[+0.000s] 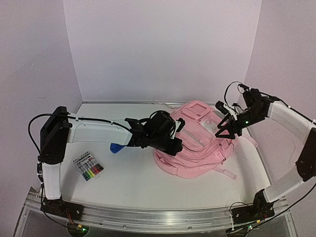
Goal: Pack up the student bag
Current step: Unzip the student bag at the center of the board.
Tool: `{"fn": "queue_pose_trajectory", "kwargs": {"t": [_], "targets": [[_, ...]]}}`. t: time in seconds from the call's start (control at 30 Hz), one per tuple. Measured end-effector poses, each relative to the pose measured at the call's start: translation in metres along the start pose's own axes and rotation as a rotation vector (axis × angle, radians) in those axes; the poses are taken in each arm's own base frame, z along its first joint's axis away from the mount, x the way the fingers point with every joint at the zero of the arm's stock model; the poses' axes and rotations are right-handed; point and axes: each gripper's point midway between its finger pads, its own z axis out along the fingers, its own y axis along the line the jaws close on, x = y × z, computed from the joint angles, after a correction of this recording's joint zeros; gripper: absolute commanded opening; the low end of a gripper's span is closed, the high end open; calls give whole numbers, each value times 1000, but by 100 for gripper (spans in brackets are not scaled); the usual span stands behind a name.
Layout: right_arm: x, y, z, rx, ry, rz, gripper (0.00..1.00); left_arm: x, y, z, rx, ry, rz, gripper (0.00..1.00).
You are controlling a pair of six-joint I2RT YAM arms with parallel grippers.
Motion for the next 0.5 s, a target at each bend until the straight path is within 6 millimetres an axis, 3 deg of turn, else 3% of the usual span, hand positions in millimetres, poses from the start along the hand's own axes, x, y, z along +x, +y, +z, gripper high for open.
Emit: {"fn": "queue_pose_trajectory", "kwargs": {"t": [0.1, 0.27, 0.5], "targets": [[-3, 25, 12, -32, -20, -62, 66, 2, -3, 1, 19, 8, -19, 0], [-1, 62, 49, -76, -17, -158, 66, 0, -7, 1, 43, 9, -39, 0], [-16, 66, 72, -4, -44, -227, 60, 0, -9, 1, 55, 12, -52, 0]]}}
